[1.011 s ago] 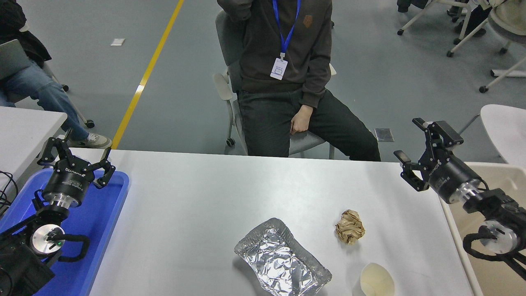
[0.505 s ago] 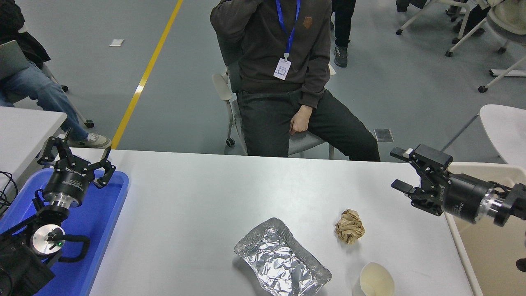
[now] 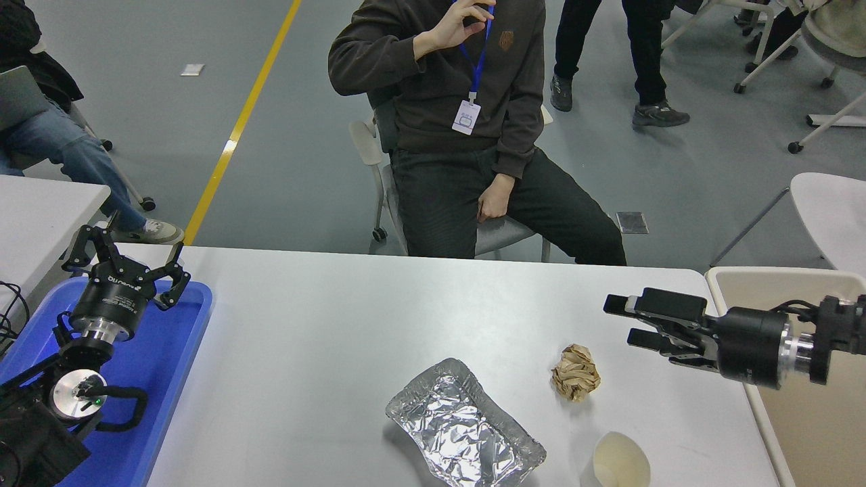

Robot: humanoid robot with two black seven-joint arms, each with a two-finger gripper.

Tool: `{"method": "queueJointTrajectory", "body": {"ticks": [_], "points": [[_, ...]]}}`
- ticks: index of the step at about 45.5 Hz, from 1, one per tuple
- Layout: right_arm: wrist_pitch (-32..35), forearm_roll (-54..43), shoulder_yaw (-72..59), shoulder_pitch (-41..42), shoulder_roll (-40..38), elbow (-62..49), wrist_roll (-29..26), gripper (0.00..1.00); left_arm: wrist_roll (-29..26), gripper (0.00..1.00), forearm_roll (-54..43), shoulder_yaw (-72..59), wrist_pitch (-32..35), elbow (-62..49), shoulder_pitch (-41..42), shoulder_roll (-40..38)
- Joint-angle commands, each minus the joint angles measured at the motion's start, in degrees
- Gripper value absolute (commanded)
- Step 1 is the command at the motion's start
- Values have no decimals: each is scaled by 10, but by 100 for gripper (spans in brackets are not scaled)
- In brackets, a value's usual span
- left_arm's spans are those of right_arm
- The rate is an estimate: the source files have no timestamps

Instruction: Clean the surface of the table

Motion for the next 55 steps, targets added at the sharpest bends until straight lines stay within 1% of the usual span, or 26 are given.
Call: {"method": "queueJointTrajectory", "body": {"ticks": [1,6,11,14,18,31,41,46,52,55], "points": [[29,-68,-2,9,-4,32,-1,99,0,100,0,0,0,0,0,0],[34,-98,-5,8,1,39,-1,99,0,100,0,0,0,0,0,0],[35,-142,-35,11,5,41,-3,99,0,100,0,0,0,0,0,0],[32,-183,-59,10,10,41,-34,99,0,100,0,0,0,0,0,0],[30,-192,-75,8,11,41,-79,99,0,100,0,0,0,0,0,0],[32,-190,-83,4,10,40,-157,99,0,100,0,0,0,0,0,0],[34,-201,-106,1,3,40,-153,99,0,100,0,0,0,0,0,0],[34,-225,-106,7,2,39,-148,99,0,100,0,0,0,0,0,0],[33,-243,-107,6,0,40,-113,99,0,100,0,0,0,0,0,0],[32,-276,-107,2,1,40,-100,99,0,100,0,0,0,0,0,0]]}}
